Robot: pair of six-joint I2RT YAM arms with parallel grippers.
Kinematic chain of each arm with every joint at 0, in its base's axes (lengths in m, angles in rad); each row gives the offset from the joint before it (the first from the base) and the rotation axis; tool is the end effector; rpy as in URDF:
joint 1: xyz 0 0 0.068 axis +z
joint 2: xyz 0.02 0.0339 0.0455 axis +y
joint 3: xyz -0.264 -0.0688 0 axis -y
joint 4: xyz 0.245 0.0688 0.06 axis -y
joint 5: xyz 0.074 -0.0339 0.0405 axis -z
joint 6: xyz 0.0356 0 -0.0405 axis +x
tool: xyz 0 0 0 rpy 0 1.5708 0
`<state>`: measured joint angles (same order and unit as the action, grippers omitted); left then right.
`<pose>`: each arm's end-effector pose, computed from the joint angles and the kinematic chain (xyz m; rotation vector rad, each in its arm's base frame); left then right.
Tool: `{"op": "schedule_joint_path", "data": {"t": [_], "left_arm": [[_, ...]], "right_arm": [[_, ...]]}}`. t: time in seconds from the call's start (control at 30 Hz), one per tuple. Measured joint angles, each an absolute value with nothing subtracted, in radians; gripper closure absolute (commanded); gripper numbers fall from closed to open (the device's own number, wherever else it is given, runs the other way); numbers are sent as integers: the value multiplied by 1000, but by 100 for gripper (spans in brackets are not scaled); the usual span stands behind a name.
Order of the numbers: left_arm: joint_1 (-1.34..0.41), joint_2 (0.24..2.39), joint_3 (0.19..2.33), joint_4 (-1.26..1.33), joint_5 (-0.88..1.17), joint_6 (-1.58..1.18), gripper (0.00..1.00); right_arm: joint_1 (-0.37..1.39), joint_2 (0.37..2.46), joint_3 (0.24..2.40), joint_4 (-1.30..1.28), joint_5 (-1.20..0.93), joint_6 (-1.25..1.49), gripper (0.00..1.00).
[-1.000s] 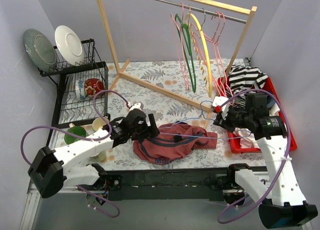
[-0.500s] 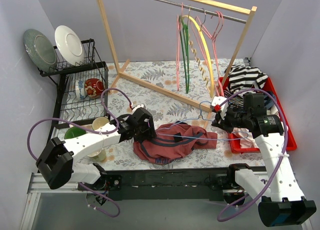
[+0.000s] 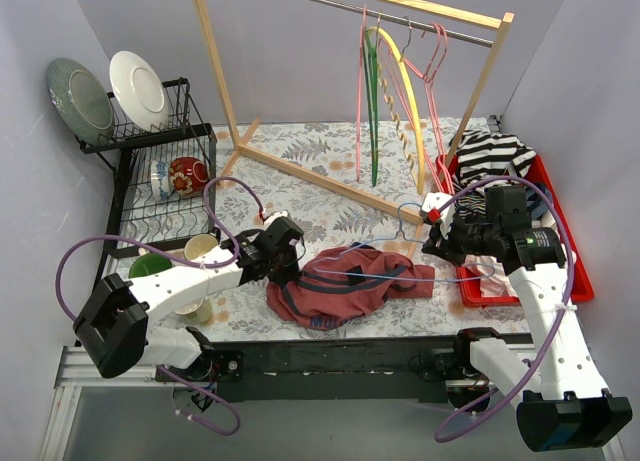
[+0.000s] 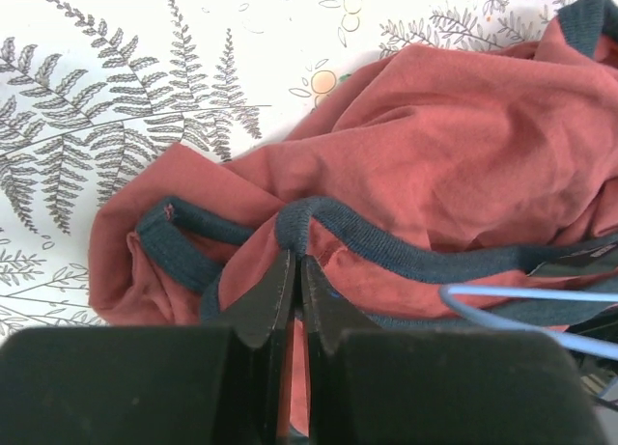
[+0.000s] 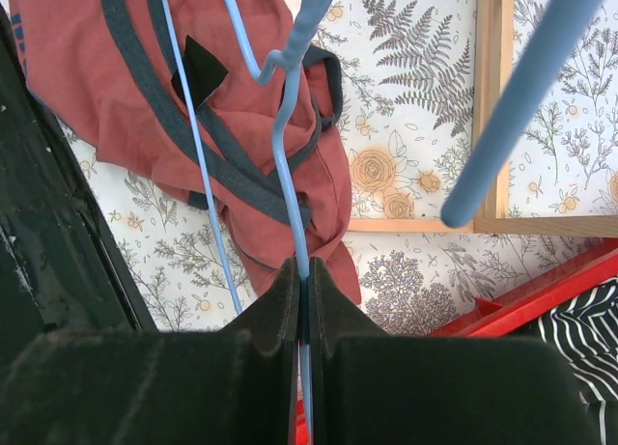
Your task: Place the tank top on the hanger
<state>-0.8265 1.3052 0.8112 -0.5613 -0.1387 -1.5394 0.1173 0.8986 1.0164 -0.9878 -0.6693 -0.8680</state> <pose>0.1721 -0.1796 0.2098 -1.0100 2.5677 -0.6008 0.1539 0.0404 0.3305 -1.3038 1.8299 0.4225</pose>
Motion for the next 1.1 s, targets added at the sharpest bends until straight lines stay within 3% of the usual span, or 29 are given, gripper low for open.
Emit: {"op": "schedule_joint_path", "data": {"t": [0.5,0.93,1.0,1.03,1.1], "left_arm": [[-826,1034,885,-630,-37,-1489,100],[-826,1079,1014,-635,63,-1501,100],[-826,1079,1039,-636,60,-1503,87],[-826,1078,1053,-635,59,-1504,71],[-826,1076,1068,-634,57,-1505,50]], "right_arm": [[121,1025,1019,-1067,-745,-1002,99],[233,1093,1016,-890,-917,-808,99],[238,1090,1009,-828,-933,-748,99],[239,1085,999,-790,-942,-713,99],[241,1066,960,-711,-955,-644,99]]}}
